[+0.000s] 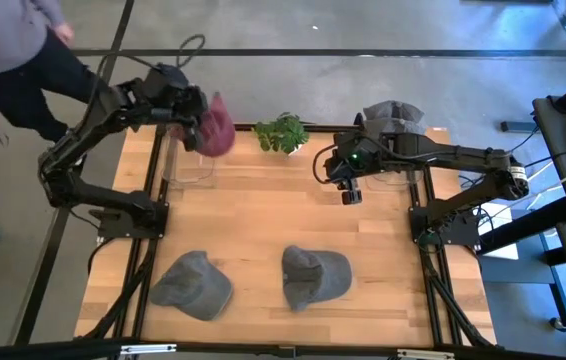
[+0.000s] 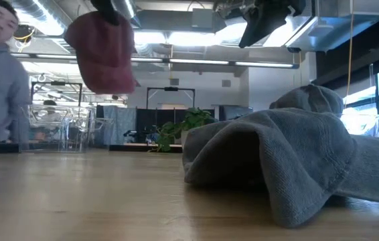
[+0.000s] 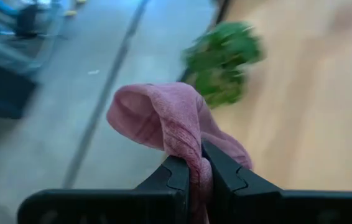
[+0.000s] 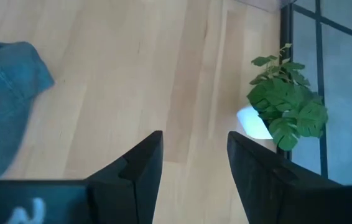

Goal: Pick & Place hat
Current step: Put the red cap into the left transparent bin, then put the gray cap into the right transparent bin

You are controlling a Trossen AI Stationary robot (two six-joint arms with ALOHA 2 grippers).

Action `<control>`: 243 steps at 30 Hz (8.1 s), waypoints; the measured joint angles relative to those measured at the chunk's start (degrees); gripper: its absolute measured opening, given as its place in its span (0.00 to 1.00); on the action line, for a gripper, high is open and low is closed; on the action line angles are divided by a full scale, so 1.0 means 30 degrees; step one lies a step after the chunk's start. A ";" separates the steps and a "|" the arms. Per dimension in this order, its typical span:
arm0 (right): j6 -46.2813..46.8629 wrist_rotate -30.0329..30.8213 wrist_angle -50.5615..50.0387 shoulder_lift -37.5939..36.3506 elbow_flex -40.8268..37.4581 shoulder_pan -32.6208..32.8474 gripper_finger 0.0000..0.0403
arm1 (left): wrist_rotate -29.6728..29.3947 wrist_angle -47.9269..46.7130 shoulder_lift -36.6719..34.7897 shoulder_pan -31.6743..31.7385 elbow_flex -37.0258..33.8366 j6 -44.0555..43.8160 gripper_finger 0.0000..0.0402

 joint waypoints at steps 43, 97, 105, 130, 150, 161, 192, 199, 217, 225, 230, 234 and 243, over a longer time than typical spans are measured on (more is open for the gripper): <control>-0.0029 0.0007 0.0287 0.0000 0.0000 0.0015 0.45 | -0.7156 -0.4482 0.8047 0.2782 0.0325 0.7707 0.05; -0.0397 0.0010 0.0302 0.0007 0.0000 0.0022 0.45 | 0.5335 0.1213 0.6111 0.5408 0.0318 0.0163 0.33; 0.1124 -0.3079 0.0591 0.0007 0.0000 0.0022 0.45 | 0.8327 0.3504 0.4148 0.2070 0.0318 -0.4616 0.34; 0.2055 -0.7875 0.1300 0.0015 0.0000 0.2345 0.45 | 0.0318 1.9553 -0.2653 -1.3990 -1.2056 -1.2052 0.35; 0.1962 -0.7680 0.4861 0.3570 0.0000 0.6083 0.45 | -0.1787 1.8661 -0.4221 -1.5897 -1.4006 -1.2970 0.35; -0.3522 -0.7658 0.8910 0.8871 0.0016 0.7950 0.45 | -0.1167 1.5671 -0.4246 -1.5897 -1.4006 -1.4369 0.35; -0.2548 -0.5442 0.9260 1.4826 0.0678 0.8167 0.33 | 0.0384 1.4308 -0.4239 -1.5897 -1.4006 -1.5447 0.35; -0.2443 -0.5343 0.8795 1.4834 0.0663 0.8167 0.14 | 0.0265 1.3969 -0.4232 -1.5897 -1.4006 -1.5423 0.35; 0.4469 -0.2788 0.6318 1.0116 0.0430 0.7788 0.02 | 0.0224 1.3960 -0.4232 -1.5897 -1.4006 -1.5115 0.35; 0.8450 0.2294 0.4675 0.5345 0.0481 0.7796 0.01 | -0.2552 1.3997 -0.4225 -1.5897 -1.4013 -1.5068 0.35; 1.1094 0.7234 0.2894 0.2276 0.0495 0.7710 0.01 | -0.4856 1.4017 -0.4225 -1.5889 -1.4013 -1.5004 0.35; 1.3095 1.1041 0.0633 0.0043 0.0495 0.7122 0.01 | -0.5521 1.4024 -0.4225 -1.5860 -1.4013 -1.4915 0.35; 1.5866 1.4908 -0.4233 -0.3346 0.0517 0.4137 0.01 | -0.6816 1.4025 -0.4225 -1.5831 -1.4013 -1.4915 0.35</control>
